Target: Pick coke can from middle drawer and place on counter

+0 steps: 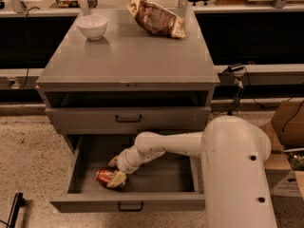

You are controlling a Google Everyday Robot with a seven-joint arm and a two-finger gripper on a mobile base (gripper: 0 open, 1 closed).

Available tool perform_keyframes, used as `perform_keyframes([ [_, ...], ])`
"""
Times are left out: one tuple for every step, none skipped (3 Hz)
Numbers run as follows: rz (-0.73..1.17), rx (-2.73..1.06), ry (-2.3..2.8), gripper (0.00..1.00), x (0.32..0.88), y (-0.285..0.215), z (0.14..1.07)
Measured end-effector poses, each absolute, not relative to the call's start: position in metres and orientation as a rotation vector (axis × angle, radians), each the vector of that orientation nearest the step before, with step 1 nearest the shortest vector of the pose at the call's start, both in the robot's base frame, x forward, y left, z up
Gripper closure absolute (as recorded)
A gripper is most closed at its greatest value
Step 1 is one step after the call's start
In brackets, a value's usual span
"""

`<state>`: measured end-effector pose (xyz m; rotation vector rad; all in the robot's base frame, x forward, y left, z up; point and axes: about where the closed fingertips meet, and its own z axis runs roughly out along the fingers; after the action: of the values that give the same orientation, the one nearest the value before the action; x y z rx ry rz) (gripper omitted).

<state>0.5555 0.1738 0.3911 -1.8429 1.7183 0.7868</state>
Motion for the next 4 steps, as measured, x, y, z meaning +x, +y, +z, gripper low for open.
perform_keyframes([
  [0.751, -1.826, 1.753, 0.36, 0.558, 0.171, 0.381],
  [0.727, -1.811, 1.763, 0.54, 0.558, 0.167, 0.377],
  [0.721, -1.806, 1.73, 0.77, 0.557, 0.164, 0.381],
  [0.746, -1.78, 1.644, 0.99, 0.555, 0.161, 0.398],
])
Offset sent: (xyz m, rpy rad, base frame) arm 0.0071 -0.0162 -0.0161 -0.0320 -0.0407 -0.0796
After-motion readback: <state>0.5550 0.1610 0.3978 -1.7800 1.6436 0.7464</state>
